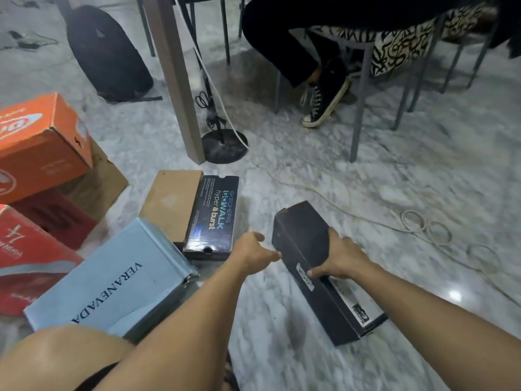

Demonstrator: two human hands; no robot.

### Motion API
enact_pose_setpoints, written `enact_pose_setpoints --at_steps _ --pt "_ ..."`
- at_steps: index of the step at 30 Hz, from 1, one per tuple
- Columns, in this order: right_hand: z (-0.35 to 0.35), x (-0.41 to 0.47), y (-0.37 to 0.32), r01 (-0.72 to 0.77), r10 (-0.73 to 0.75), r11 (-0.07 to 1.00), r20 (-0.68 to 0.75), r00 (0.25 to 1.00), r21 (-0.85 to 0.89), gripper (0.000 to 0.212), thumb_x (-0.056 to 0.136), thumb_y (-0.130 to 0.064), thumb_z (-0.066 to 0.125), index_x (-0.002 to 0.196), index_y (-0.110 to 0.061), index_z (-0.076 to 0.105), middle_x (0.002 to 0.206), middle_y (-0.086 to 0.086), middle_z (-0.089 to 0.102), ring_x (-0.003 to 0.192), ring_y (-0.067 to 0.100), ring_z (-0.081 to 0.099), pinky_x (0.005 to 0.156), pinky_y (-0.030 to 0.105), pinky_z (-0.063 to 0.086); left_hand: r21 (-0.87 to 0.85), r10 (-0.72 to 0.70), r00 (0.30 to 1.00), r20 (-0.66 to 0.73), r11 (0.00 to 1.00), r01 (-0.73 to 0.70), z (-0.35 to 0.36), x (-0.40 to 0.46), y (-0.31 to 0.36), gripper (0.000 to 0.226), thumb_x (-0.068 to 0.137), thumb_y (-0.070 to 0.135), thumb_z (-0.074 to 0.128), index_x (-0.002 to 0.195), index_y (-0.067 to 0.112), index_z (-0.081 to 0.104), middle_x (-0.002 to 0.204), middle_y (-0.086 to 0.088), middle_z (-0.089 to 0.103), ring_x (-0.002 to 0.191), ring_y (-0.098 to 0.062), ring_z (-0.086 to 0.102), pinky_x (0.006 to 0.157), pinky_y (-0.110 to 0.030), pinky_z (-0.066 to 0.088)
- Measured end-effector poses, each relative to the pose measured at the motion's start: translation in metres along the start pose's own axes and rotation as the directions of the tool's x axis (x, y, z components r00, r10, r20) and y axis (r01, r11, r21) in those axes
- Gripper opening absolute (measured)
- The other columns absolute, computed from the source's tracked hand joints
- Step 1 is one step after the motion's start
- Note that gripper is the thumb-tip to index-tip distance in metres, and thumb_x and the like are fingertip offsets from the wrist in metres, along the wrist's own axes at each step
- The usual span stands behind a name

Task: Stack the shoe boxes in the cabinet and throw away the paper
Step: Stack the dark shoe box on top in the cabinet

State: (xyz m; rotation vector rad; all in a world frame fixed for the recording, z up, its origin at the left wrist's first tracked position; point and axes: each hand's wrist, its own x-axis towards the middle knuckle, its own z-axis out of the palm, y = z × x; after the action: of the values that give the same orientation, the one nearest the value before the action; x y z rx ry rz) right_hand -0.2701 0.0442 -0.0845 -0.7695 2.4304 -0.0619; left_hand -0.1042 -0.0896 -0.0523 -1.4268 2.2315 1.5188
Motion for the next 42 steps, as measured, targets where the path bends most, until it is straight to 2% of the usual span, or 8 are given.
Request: enact_pose_setpoints --at_steps 5,8,12,19,26,29,34,42 --pt "0.031 -0.024 -0.020 0.067 -0.090 0.980 -0.120 0.989 -0.185 0.127 0.050 -0.056 0.077 0.148 -0.017 0.007 0.134 0.009 0.035 0.122 0.032 0.037 0.088 0.045 0.043 -0.094 -0.061 0.995 -0.080 0.994 0.054 -0.007 0.013 -0.006 0.069 0.080 0.012 0.071 0.141 0.003 0.040 0.122 -0.012 0.059 0.105 -0.026 0.059 0.091 -0.034 0.050" --pt "0.026 -0.021 -0.017 0.160 -0.164 0.976 -0.015 0.986 -0.151 0.126 0.049 -0.050 0.076 0.150 -0.017 0.008 0.140 0.005 0.036 0.127 0.028 0.037 0.097 0.046 0.041 -0.114 -0.094 0.990 -0.103 0.990 0.082 -0.011 0.020 -0.008 0.060 0.079 0.003 0.062 0.136 0.001 0.044 0.110 -0.014 0.060 0.102 -0.032 0.062 0.089 -0.041 0.054" --pt "0.010 -0.012 -0.013 0.301 -0.294 0.953 0.152 0.944 -0.029 0.116 0.051 -0.036 0.077 0.150 -0.021 0.017 0.140 0.000 0.042 0.127 0.024 0.042 0.105 0.045 0.038 -0.148 -0.175 0.984 -0.040 0.975 0.168 -0.013 0.023 -0.015 0.026 0.080 0.000 0.054 0.103 -0.006 0.063 0.087 -0.015 0.062 0.068 -0.022 0.055 0.055 -0.022 0.044" --pt "0.016 -0.011 -0.011 0.418 -0.419 0.893 0.031 0.907 -0.166 0.126 0.051 -0.040 0.079 0.153 -0.024 0.006 0.147 -0.002 0.029 0.135 0.023 0.028 0.114 0.045 0.025 -0.289 -0.201 0.971 -0.129 0.944 0.157 -0.005 0.029 -0.020 0.037 0.070 0.009 0.049 0.101 -0.002 0.065 0.086 -0.023 0.067 0.083 -0.037 0.065 0.069 -0.040 0.054" --pt "0.052 -0.016 0.005 0.499 -0.590 0.795 -0.245 0.769 -0.346 0.096 0.071 -0.044 0.078 0.149 -0.013 0.030 0.132 0.003 0.046 0.121 0.027 0.046 0.109 0.039 0.030 -0.408 -0.353 0.936 -0.017 0.857 0.315 -0.003 0.028 -0.026 0.079 0.084 0.057 0.059 0.141 0.005 0.041 0.142 -0.012 0.047 0.126 -0.035 0.046 0.104 -0.043 0.039" --pt "0.052 -0.016 0.018 0.332 -0.349 0.937 -0.339 0.874 -0.109 0.082 0.074 -0.067 0.065 0.139 -0.021 0.047 0.136 0.001 0.045 0.129 0.025 0.040 0.112 0.040 0.026 -0.324 -0.360 0.931 0.056 0.876 0.358 -0.001 0.028 -0.032 0.073 0.089 0.049 0.058 0.143 0.005 0.037 0.145 -0.012 0.043 0.129 -0.034 0.043 0.098 -0.043 0.039" --pt "0.048 -0.018 0.041 -0.121 0.131 0.991 -0.202 0.971 0.061 0.122 0.047 -0.099 0.044 0.146 -0.028 0.033 0.161 0.005 0.008 0.148 0.030 -0.007 0.111 0.066 0.010 -0.294 -0.354 0.919 0.173 0.872 0.391 -0.002 0.028 -0.036 0.067 0.085 0.046 0.065 0.137 0.009 0.044 0.139 -0.011 0.049 0.124 -0.033 0.049 0.096 -0.053 0.043" --pt "0.064 0.000 0.056 -0.293 0.390 0.869 -0.188 0.901 0.399 0.116 0.055 -0.069 0.077 0.146 -0.017 0.027 0.156 0.009 0.005 0.143 0.036 0.010 0.103 0.055 0.037 -0.218 -0.307 0.919 0.245 0.907 0.361 0.004 0.026 -0.033 0.073 0.082 0.044 0.070 0.141 0.012 0.041 0.140 -0.011 0.047 0.125 -0.030 0.046 0.095 -0.050 0.040"
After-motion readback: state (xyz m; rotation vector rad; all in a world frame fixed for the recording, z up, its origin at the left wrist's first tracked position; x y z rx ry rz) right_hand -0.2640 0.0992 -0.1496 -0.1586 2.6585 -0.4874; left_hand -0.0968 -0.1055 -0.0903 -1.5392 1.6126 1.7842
